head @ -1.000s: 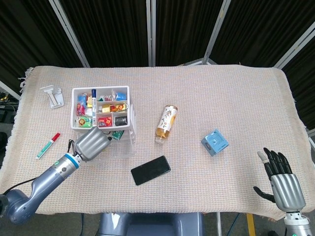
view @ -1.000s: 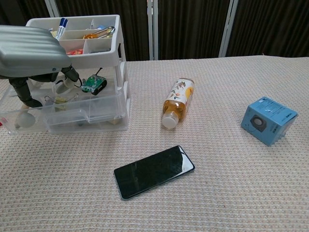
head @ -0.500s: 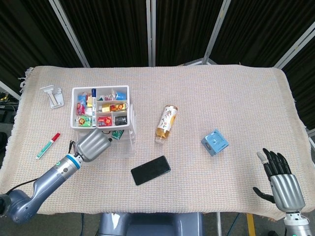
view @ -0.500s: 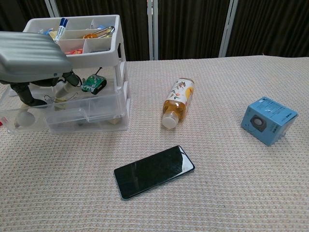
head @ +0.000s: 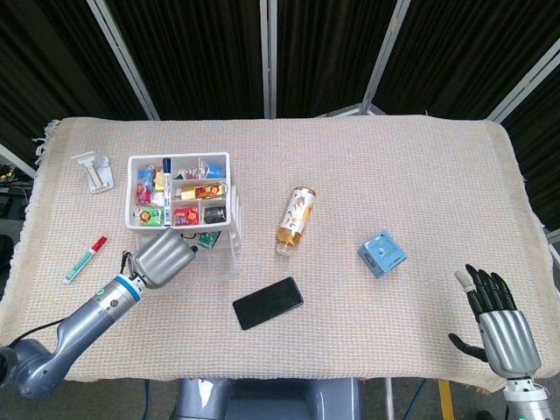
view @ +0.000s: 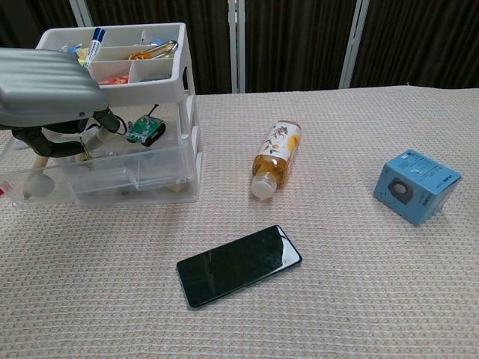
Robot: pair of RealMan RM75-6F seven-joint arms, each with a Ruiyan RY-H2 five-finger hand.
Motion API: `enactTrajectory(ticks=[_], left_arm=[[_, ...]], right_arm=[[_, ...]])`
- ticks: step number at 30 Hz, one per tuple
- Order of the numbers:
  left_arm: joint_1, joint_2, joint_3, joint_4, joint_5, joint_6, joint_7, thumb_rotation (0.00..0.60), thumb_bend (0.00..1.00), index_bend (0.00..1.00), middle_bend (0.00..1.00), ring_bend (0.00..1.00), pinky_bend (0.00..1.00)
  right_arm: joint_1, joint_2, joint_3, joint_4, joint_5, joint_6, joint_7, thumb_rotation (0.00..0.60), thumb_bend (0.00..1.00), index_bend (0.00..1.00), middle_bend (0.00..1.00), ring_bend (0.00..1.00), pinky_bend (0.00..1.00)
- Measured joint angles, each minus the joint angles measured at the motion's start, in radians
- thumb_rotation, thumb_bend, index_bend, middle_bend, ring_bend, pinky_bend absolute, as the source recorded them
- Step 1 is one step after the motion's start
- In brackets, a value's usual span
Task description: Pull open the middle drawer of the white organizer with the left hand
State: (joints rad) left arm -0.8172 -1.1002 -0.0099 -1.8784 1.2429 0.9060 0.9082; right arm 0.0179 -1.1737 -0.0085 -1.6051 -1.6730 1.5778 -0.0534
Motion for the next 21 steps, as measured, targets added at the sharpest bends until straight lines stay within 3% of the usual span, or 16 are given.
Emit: enactTrajectory(ticks=[21], left_arm=[[0.014, 0.059, -0.009, -0.065, 0.037, 0.061, -0.035, 0.6, 0.54, 0.64, 0.98, 0.93, 0.79]], right_arm=[[-0.001, 0.0, -0.001, -0.002, -0.002, 0.003, -0.003, 0.6, 0.0, 0.0, 0.0, 0.0, 0.0]])
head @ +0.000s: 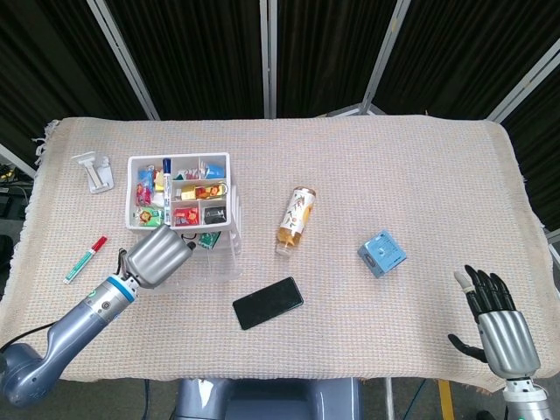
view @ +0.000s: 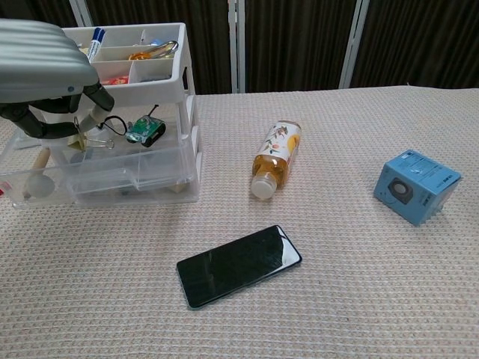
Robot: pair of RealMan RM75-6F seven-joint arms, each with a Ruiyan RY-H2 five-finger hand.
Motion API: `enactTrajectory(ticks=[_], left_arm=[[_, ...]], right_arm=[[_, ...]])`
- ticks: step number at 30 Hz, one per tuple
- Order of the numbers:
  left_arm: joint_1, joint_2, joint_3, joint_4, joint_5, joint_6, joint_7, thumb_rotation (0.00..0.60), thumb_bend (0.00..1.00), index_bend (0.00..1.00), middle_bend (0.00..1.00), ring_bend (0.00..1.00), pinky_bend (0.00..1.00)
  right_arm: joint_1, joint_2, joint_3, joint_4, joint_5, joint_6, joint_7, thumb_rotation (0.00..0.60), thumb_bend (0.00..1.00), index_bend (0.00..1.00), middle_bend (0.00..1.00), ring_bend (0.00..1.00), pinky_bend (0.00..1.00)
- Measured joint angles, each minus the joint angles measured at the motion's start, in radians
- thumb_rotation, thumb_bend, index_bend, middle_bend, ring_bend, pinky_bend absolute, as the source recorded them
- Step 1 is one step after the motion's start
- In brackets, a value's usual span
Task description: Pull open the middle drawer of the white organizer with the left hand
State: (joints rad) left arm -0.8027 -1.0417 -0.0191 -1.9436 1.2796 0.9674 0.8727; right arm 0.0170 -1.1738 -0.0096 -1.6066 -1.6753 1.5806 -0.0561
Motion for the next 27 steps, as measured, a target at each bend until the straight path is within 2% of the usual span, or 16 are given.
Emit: enactTrajectory(ticks=[14, 21, 27], left_arm=[[0.068, 0.131, -0.013, -0.119, 0.151, 0.118, -0.149, 0.6, 0.54, 0.63, 0.98, 0.93, 0.79], [0.157, 0.203, 0.028, -0.123, 0.273, 0.211, -0.274, 0.6, 0.54, 0.63, 0.98, 0.93, 0.79], [0.25, 0.212, 0.082, -0.019, 0.38, 0.292, -0.393, 0.6, 0.54, 0.63, 0.98, 0.93, 0.79]], right_arm=[[-0.003, 0.008, 0.004, -0.003, -0.002, 0.015, 0.017, 0.6, 0.0, 0.0, 0.0, 0.0, 0.0], [-0.005, 0.012, 0.005, -0.005, -0.005, 0.022, 0.02, 0.6, 0.0, 0.0, 0.0, 0.0, 0.0], [-0.005, 0.009, 0.004, -0.006, -0.009, 0.021, 0.012, 0.6, 0.0, 0.0, 0.0, 0.0, 0.0]])
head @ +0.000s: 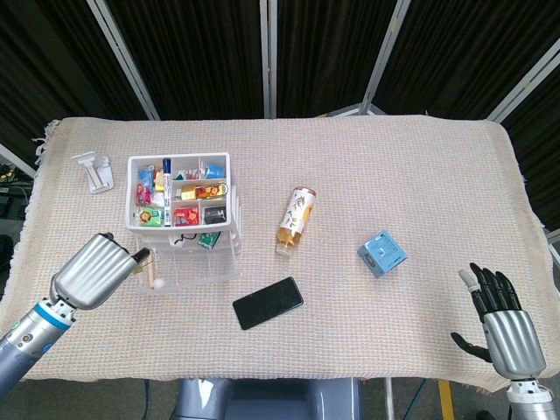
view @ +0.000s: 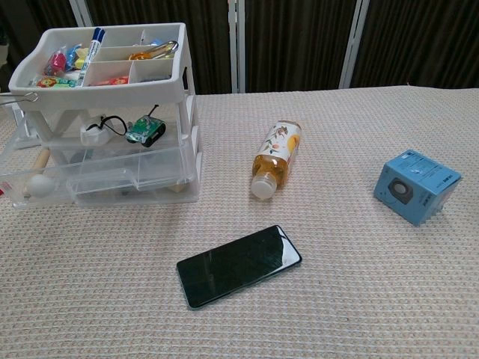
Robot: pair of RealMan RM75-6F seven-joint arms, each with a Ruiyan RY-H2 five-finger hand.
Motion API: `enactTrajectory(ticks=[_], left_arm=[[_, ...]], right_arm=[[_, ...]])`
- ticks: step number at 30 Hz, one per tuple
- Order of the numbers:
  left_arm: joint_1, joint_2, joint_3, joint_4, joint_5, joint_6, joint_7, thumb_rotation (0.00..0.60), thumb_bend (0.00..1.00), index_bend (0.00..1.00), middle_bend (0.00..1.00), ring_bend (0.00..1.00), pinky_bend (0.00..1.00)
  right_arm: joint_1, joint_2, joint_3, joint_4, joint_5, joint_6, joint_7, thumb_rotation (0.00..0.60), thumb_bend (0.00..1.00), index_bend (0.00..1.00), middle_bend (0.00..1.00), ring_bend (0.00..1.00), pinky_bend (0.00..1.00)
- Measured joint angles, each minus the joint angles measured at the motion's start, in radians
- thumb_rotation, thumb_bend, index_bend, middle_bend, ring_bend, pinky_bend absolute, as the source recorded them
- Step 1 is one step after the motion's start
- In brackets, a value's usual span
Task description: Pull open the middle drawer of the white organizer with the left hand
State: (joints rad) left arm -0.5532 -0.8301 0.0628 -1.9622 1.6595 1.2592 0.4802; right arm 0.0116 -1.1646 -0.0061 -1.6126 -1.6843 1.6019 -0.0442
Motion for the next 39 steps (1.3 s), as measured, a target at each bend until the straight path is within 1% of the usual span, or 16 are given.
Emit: enactTrajectory(ticks=[4, 9, 16, 19, 21, 24, 27, 32, 34, 37, 39], left_arm=[[0.054, -0.027, 0.03, 0.1, 0.04, 0.035, -0.068, 0.6, 0.54, 0.63, 0.98, 0.93, 0.79], [0.09, -0.094, 0.051, 0.214, 0.049, 0.031, -0.113, 0.6, 0.54, 0.62, 0.98, 0.93, 0.79], [0.126, -0.25, 0.058, 0.4, 0.045, 0.017, -0.188, 0.6, 0.53, 0.59, 0.98, 0.93, 0.79], [0.14, -0.321, 0.052, 0.471, 0.036, 0.017, -0.213, 0.6, 0.52, 0.53, 0.98, 0.93, 0.79], [0.148, -0.358, 0.046, 0.502, 0.027, 0.017, -0.23, 0.6, 0.47, 0.48, 0.96, 0.93, 0.77], [0.156, -0.4, 0.038, 0.535, 0.015, 0.013, -0.241, 0.6, 0.38, 0.44, 0.95, 0.91, 0.75], [0.166, -0.426, 0.03, 0.557, 0.011, 0.024, -0.238, 0.6, 0.3, 0.39, 0.93, 0.9, 0.74], [0.193, -0.459, 0.01, 0.578, -0.005, 0.074, -0.247, 0.6, 0.22, 0.36, 0.92, 0.88, 0.69], [0.205, -0.469, 0.001, 0.585, -0.008, 0.101, -0.251, 0.6, 0.21, 0.36, 0.87, 0.85, 0.66], [0.227, -0.482, -0.01, 0.593, -0.007, 0.16, -0.262, 0.6, 0.19, 0.33, 0.75, 0.76, 0.57], [0.246, -0.491, -0.016, 0.598, -0.005, 0.203, -0.275, 0.6, 0.18, 0.26, 0.6, 0.64, 0.47]], right_arm=[[-0.001, -0.004, -0.003, 0.001, -0.002, -0.001, -0.007, 0.6, 0.0, 0.0, 0.0, 0.0, 0.0], [-0.001, -0.005, -0.002, 0.001, -0.003, -0.001, -0.009, 0.6, 0.0, 0.0, 0.0, 0.0, 0.0], [-0.001, -0.008, 0.0, 0.003, 0.002, -0.004, -0.012, 0.6, 0.0, 0.0, 0.0, 0.0, 0.0], [0.0, -0.01, 0.0, 0.004, 0.001, -0.005, -0.017, 0.6, 0.0, 0.0, 0.0, 0.0, 0.0], [0.0, -0.011, -0.001, 0.004, 0.0, -0.005, -0.018, 0.6, 0.0, 0.0, 0.0, 0.0, 0.0], [0.0, -0.011, 0.001, 0.005, 0.005, -0.006, -0.017, 0.6, 0.0, 0.0, 0.0, 0.0, 0.0], [0.0, -0.01, 0.001, 0.006, 0.006, -0.007, -0.016, 0.6, 0.0, 0.0, 0.0, 0.0, 0.0], [0.001, -0.013, 0.0, 0.007, 0.004, -0.008, -0.019, 0.6, 0.0, 0.0, 0.0, 0.0, 0.0], [0.0, -0.012, 0.0, 0.006, 0.002, -0.006, -0.019, 0.6, 0.0, 0.0, 0.0, 0.0, 0.0], [-0.001, -0.012, 0.0, 0.006, 0.003, -0.005, -0.018, 0.6, 0.0, 0.0, 0.0, 0.0, 0.0], [0.0, -0.012, -0.001, 0.006, 0.003, -0.007, -0.018, 0.6, 0.0, 0.0, 0.0, 0.0, 0.0]])
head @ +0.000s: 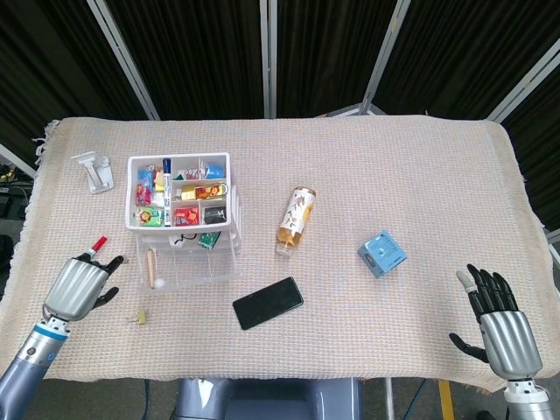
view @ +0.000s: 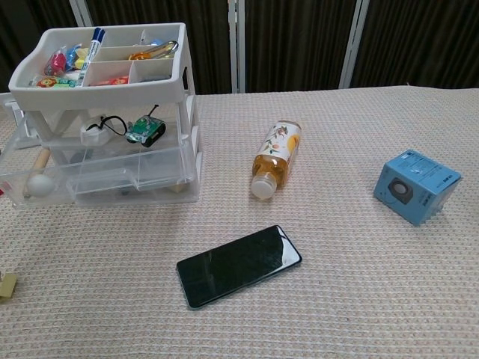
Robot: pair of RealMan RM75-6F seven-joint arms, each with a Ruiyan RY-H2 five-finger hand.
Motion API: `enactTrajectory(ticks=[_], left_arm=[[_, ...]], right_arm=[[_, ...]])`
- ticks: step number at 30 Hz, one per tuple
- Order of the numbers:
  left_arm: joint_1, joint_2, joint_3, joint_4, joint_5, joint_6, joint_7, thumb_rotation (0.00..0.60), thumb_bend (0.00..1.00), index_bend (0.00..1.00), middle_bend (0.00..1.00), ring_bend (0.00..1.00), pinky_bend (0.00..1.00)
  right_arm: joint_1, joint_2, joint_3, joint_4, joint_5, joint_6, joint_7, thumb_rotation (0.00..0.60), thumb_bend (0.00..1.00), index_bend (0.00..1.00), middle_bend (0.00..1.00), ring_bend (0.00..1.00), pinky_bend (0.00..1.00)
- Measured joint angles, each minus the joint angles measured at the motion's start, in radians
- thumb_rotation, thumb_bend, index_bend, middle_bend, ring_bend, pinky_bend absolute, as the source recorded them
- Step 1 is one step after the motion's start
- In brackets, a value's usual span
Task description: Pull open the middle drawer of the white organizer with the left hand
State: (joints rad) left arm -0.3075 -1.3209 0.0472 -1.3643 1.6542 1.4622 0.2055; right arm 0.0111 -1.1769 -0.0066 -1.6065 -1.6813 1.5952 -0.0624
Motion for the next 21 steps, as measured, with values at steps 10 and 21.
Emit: enactTrajectory(ticks=[10, 21], left_arm=[[0.144, -0.006, 0.015, -0.052, 0.02, 0.198, -0.058, 0.6, 0.1, 0.0, 0.0, 0.0, 0.0], [0.218, 0.043, 0.031, -0.244, -0.083, 0.174, -0.002, 0.6, 0.09, 0.0, 0.0, 0.0, 0.0]], right_arm=[[0.001, -0.001, -0.001, 0.002, -0.013, 0.009, 0.005, 0.6, 0.0, 0.0, 0.0, 0.0, 0.0], [-0.002, 0.004, 0.008, 0.015, -0.037, 0.052, 0.046, 0.6, 0.0, 0.0, 0.0, 0.0, 0.0]])
